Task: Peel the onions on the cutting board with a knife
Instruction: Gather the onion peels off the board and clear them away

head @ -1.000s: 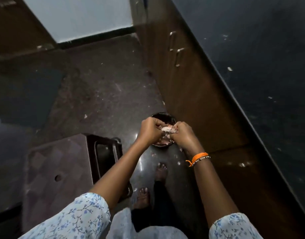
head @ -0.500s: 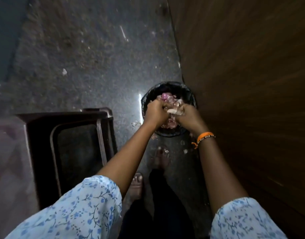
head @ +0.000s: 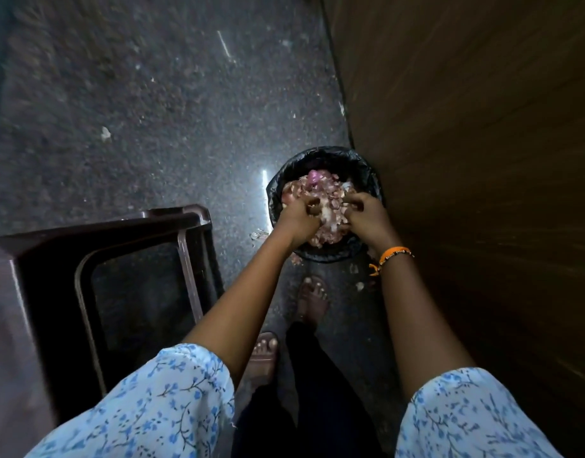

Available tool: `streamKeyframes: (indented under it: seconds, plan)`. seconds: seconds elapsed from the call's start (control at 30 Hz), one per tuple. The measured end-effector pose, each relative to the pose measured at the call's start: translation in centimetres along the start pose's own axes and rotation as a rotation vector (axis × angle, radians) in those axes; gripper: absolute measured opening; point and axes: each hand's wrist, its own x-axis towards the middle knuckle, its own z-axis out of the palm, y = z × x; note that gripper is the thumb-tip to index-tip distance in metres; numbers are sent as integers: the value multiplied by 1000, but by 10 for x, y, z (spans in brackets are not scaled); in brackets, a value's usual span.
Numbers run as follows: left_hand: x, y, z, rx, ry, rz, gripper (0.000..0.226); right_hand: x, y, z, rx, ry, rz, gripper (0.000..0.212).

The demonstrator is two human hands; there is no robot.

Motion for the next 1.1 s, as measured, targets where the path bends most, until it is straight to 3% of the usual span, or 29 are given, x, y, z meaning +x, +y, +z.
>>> streamKeyframes:
  seconds: [0.23,0.4,0.73,1.1]
  plan:
    - [-124,44,-1,-241,21,90,22,-126,-31,-38,263,65,-60,21]
    - [-243,78,1,-348,-13,225,21,-256,-51,-73,465,206,-166,16]
    - [-444,103,53,-194,-247,520,16,-491,-9,-135,743,523,-375,17]
    - [-557,120,204,224,-699,738,17,-633,127,-197,959,992,-251,15]
